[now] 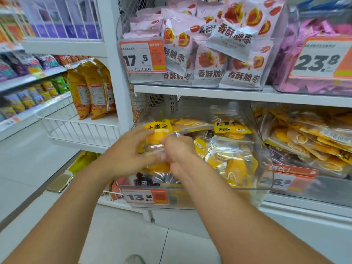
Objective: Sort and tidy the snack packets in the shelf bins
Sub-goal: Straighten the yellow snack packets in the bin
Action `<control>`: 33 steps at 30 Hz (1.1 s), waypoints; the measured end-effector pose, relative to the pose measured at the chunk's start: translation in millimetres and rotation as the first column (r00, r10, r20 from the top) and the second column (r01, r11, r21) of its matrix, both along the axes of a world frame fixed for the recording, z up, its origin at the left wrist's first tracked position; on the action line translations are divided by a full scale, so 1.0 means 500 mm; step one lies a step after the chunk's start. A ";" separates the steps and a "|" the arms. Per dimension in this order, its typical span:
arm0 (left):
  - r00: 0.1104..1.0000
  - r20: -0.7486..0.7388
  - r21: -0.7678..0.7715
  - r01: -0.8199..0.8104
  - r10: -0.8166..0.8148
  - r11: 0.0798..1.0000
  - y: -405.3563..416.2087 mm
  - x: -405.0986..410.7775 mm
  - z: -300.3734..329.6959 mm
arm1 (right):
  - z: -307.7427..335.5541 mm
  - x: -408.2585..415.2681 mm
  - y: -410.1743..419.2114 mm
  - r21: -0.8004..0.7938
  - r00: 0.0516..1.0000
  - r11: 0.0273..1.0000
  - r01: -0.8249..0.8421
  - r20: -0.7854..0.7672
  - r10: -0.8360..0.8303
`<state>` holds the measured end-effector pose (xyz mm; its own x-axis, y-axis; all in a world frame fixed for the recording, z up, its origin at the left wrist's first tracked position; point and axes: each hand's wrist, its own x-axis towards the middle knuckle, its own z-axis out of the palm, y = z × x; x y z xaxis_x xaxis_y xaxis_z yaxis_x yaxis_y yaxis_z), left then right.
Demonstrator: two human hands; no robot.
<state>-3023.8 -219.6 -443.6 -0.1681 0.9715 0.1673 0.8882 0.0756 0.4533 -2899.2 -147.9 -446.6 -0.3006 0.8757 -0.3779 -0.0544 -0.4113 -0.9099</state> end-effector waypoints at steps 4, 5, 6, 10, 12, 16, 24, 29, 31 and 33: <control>0.945 -0.315 -0.140 -0.133 0.084 0.981 0.010 0.029 -0.015 | 0.020 0.002 -0.019 0.011 0.989 0.989 -0.147 -0.012 0.147; 0.930 -0.353 -0.142 -0.166 0.107 0.976 0.018 0.044 -0.017 | 0.033 0.014 -0.023 0.016 0.979 0.979 -0.203 -0.016 0.203; 0.917 -0.385 -0.153 -0.181 0.110 0.972 0.026 0.057 -0.020 | 0.044 0.030 -0.025 0.060 0.965 0.963 -0.261 0.043 0.259; 0.930 -0.356 -0.199 -0.166 0.086 0.966 0.049 0.081 -0.031 | 0.049 0.141 0.008 0.393 0.666 0.737 -0.549 0.739 0.102; 0.944 -0.320 -0.205 -0.153 0.082 0.967 0.052 0.069 -0.031 | 0.041 0.190 0.033 0.471 0.550 0.675 -0.568 0.827 -0.114; 0.968 -0.247 -0.161 -0.072 0.031 0.984 0.041 0.047 -0.021 | 0.037 0.199 0.037 0.376 0.583 0.713 -0.592 0.811 0.056; 0.983 -0.171 -0.085 -0.088 0.072 0.992 0.009 0.048 -0.035 | -0.002 0.097 0.039 0.166 0.965 0.966 -0.200 0.205 0.164; 0.991 -0.137 0.028 0.008 -0.004 1.000 0.050 0.007 -0.047 | 0.010 0.093 0.044 0.115 0.967 0.963 -0.245 -0.043 0.251; 0.992 -0.128 0.023 0.016 -0.013 1.000 0.064 0.002 -0.049 | 0.013 0.112 0.053 0.230 0.936 0.915 -0.331 0.203 0.287; 0.996 -0.086 0.005 0.011 -0.011 1.000 0.073 -0.005 -0.047 | 0.007 0.130 0.061 0.296 0.835 0.849 -0.438 0.484 0.262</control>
